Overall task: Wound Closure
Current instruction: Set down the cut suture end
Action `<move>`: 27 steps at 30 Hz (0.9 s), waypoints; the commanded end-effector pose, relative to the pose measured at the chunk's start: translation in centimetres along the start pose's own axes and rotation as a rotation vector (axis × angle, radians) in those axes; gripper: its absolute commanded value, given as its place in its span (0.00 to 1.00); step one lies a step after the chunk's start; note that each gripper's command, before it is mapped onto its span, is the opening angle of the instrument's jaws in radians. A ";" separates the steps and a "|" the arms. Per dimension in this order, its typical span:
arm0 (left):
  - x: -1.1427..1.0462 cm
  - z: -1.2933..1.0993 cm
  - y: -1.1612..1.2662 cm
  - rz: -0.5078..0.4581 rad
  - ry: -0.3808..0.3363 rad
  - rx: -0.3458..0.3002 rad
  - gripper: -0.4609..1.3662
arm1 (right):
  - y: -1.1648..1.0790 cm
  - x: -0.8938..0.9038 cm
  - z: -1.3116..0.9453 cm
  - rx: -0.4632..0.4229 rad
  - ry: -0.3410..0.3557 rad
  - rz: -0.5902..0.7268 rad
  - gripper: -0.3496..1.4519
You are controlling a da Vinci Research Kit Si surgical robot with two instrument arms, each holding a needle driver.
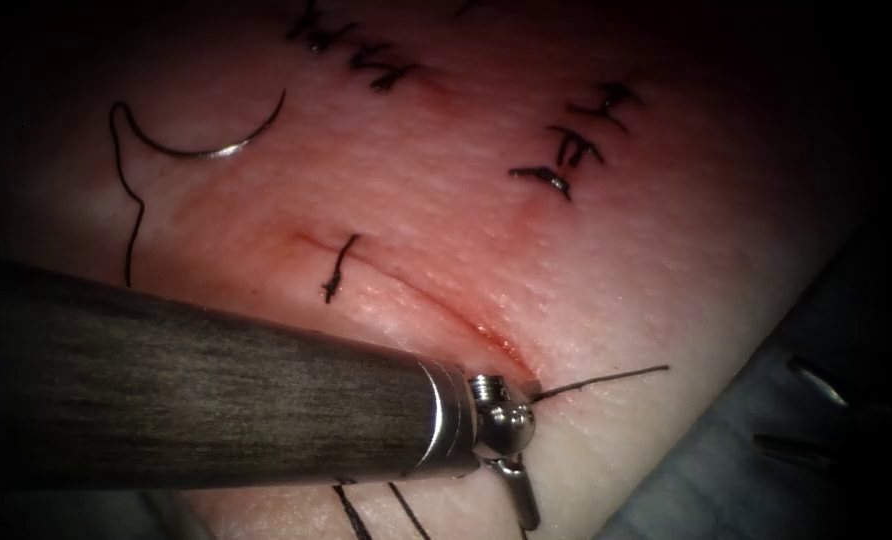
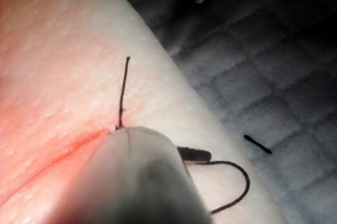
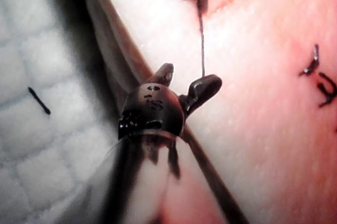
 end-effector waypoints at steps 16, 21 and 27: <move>0.17 -1.10 0.02 -0.090 0.332 -0.068 0.98 | -0.07 0.07 0.15 0.015 0.012 0.003 0.98; 0.24 -1.39 0.00 -0.160 0.444 -0.180 0.97 | -0.08 0.08 0.19 0.017 0.015 0.009 0.97; 0.18 -1.41 -0.02 -0.243 0.484 -0.320 0.96 | -0.09 0.09 0.21 0.020 0.019 0.010 0.97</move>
